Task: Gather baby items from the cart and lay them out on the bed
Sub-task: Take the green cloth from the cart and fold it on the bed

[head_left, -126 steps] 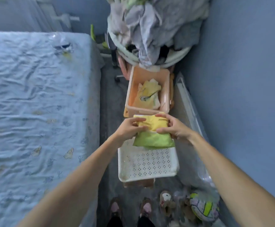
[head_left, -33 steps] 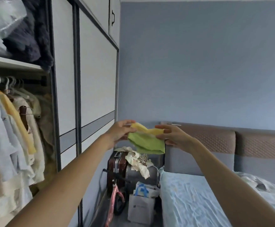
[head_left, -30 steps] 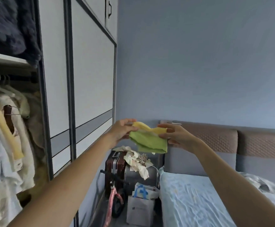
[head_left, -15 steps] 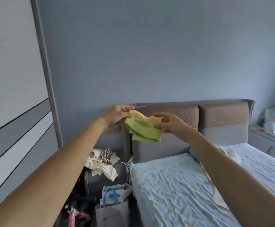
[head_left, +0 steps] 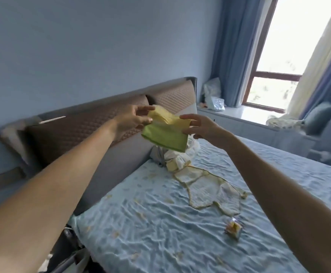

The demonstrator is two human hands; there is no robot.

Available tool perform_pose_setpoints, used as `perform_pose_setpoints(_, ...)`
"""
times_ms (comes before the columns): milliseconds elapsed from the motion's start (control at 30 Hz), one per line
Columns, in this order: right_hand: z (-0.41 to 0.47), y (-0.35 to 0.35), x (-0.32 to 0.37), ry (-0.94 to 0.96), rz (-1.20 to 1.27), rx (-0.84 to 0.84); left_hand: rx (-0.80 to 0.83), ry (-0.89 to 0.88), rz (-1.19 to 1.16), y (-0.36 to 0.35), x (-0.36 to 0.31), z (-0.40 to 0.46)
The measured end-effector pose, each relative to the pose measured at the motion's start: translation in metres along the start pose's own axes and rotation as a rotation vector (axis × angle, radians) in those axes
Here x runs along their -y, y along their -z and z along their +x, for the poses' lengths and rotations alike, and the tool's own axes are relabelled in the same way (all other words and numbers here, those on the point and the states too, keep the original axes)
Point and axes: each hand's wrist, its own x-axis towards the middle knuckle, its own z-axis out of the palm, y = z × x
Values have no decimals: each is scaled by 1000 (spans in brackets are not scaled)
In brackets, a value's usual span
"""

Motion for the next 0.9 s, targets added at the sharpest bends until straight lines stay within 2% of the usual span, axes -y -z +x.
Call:
perform_pose_setpoints(167,47,27,-44,-78,63,-168,176,-24,-3,-13,28,105)
perform_pose_setpoints(400,64,33,-123,-223,40,-448,472,-55,-78,-62,114,208)
perform_pose_setpoints(600,64,44,-194,-385,196,-619,553,32,-198,-136,183,244)
perform_pose_setpoints(733,70,22,-297,-526,248,-591,564,147,-241,-198,280,248)
perform_pose_setpoints(900,74,-39,-469,-673,347,-533,537,354,-211,-264,451,228)
